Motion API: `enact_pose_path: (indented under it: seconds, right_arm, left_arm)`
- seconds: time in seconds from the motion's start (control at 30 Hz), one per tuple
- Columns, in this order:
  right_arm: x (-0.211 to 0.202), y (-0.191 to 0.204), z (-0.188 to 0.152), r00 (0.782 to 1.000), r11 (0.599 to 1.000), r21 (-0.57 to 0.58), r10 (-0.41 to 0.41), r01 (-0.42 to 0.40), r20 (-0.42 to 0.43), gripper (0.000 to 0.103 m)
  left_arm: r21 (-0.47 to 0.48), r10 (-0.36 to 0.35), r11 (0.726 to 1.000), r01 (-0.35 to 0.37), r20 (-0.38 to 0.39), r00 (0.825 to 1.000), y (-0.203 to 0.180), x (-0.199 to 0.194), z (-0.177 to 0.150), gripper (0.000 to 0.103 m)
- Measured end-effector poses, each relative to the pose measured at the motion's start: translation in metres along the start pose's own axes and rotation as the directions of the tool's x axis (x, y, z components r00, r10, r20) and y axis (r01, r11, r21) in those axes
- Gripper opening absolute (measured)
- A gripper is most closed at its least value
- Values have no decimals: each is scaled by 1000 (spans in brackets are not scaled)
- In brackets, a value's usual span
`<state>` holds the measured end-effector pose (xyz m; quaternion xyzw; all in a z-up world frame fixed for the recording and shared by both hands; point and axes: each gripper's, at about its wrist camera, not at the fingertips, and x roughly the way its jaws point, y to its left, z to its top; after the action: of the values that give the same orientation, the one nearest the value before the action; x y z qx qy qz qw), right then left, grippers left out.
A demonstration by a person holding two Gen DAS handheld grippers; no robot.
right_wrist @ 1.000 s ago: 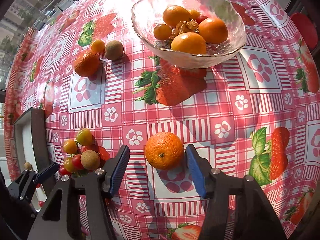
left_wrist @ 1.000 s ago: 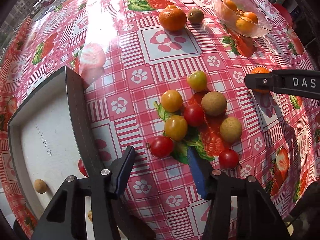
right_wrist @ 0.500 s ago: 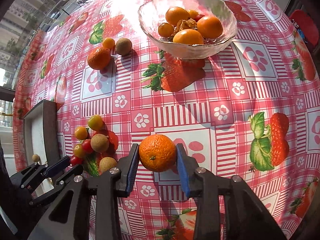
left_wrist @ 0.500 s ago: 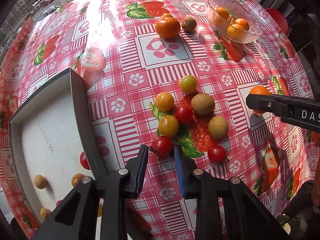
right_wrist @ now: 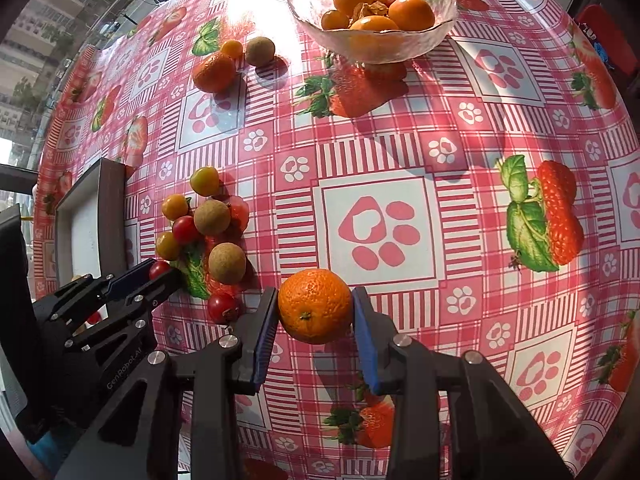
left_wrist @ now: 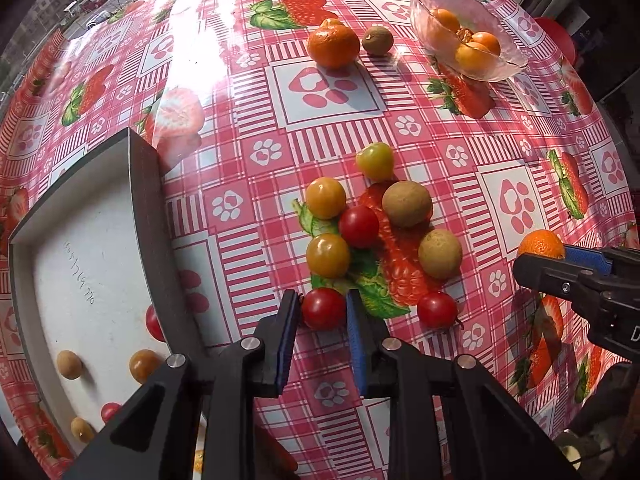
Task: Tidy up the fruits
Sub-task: 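Grasp a red tomato with the left tool while the right tool grasps an orange mandarin, then carry the tomato and mandarin over the white tray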
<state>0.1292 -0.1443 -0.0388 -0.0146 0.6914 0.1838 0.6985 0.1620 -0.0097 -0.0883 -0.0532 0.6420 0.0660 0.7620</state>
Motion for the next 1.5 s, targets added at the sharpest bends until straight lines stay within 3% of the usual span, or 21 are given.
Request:
enact_pose_path:
  seconds: [0.4, 0.8, 1.2, 1.5]
  right_arm:
    - [-18, 13, -9, 1000, 999, -15, 29, -29, 11, 39]
    - [-20, 74, -8, 999, 992, -114, 45, -44, 0, 39]
    - [-6, 166, 11, 997, 969, -233, 77, -80, -19, 39]
    - [26, 226, 29, 994, 949, -296, 98, -108, -51, 39]
  left_arm:
    - [-45, -42, 998, 46, 73, 996, 20, -47, -20, 25]
    - [-145, -11, 989, 30, 131, 991, 76, -70, -31, 25]
    - [-271, 68, 962, -29, 139, 988, 160, -74, -37, 25]
    - [-334, 166, 933, -136, 61, 984, 217, -42, -24, 25]
